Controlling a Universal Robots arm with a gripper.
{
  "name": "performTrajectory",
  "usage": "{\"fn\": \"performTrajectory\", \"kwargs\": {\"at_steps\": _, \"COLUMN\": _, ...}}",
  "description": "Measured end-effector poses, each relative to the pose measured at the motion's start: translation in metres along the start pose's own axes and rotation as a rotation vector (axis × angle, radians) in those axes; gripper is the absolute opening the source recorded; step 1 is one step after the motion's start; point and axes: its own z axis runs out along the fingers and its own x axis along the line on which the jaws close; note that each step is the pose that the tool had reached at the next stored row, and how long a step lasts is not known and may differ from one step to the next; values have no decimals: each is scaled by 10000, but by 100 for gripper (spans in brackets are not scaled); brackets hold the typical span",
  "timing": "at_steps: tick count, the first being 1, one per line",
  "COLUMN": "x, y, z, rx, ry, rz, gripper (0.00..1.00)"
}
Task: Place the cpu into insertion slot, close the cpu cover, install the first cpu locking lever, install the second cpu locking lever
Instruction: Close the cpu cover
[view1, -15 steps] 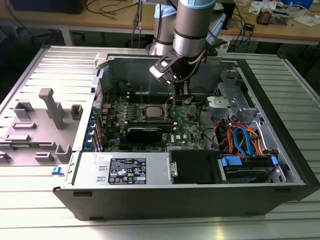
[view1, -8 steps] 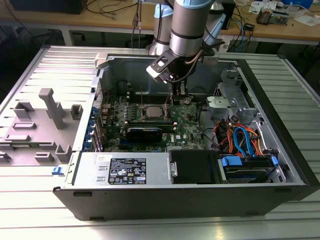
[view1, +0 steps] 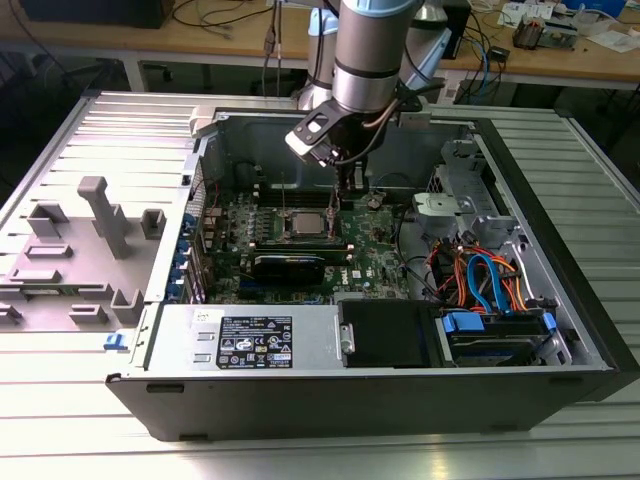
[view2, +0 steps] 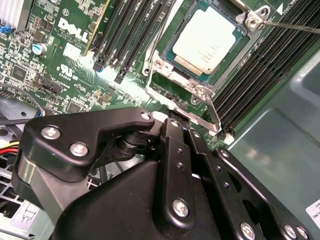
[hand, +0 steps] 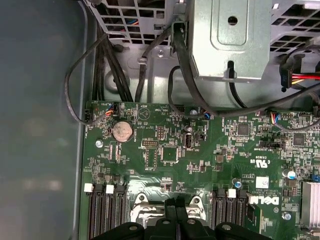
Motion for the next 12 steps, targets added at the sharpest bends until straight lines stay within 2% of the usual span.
{"fn": "performTrajectory", "kwargs": {"at_steps": 12, "x": 6, "y": -107, "z": 1, "rx": 0, "ry": 0, "rz": 0, "gripper": 11}}
